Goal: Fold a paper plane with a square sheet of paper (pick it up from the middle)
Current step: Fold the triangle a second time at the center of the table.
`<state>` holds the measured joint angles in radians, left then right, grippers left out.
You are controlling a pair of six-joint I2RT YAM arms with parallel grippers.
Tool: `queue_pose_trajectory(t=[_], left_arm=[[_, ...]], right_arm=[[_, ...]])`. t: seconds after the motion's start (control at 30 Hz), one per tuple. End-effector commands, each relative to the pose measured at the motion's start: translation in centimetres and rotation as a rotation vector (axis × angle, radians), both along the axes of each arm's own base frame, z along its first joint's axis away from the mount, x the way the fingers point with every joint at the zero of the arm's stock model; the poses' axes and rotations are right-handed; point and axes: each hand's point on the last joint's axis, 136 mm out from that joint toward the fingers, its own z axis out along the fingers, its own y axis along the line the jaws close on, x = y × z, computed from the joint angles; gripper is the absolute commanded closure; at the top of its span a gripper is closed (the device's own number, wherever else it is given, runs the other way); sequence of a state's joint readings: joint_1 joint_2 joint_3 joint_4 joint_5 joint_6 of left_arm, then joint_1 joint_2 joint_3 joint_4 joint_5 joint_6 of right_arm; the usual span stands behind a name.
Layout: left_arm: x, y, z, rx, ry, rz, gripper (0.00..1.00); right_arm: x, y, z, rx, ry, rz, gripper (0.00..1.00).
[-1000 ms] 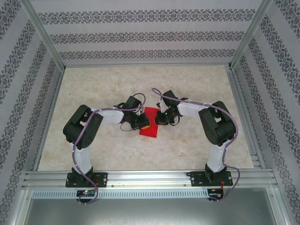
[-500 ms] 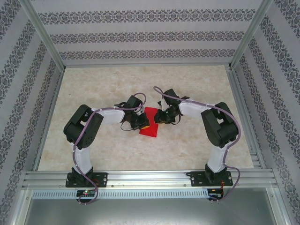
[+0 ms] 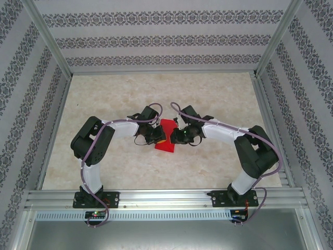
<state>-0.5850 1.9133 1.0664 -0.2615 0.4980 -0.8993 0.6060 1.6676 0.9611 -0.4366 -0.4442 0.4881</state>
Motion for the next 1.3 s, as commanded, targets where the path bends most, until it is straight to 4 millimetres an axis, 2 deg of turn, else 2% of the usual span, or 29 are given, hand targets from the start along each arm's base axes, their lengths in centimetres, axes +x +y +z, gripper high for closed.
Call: queue_pose_trajectory(t=[0.0, 0.13, 0.33, 0.83, 1.27], left_arm=[[-2.0, 2.6, -3.8, 0.164, 0.093, 0.034, 0.90], [-2.1, 2.6, -3.6, 0.163, 0.090, 0.033, 0.90], [-2.3, 2.7, -3.6, 0.164, 0.093, 0.034, 0.90], [-2.5, 3.2, -4.0, 0.185, 0.106, 0.045, 0.90], [-2.8, 3.7, -4.5, 0.210, 0.121, 0.059, 0.90]], right_arm=[[-0.4, 1.2, -1.0, 0.025, 0.027, -0.004, 0.87], [-0.6, 1.8, -2.0, 0.020, 0.047, 0.008, 0.88], [-1.0, 1.7, -3.2, 0.001, 0.081, 0.021, 0.88], [-1.9, 1.1, -4.2, -0.041, 0.107, 0.073, 0.88], [-4.9, -0.1, -4.5, -0.047, 0.175, 0.126, 0.88]])
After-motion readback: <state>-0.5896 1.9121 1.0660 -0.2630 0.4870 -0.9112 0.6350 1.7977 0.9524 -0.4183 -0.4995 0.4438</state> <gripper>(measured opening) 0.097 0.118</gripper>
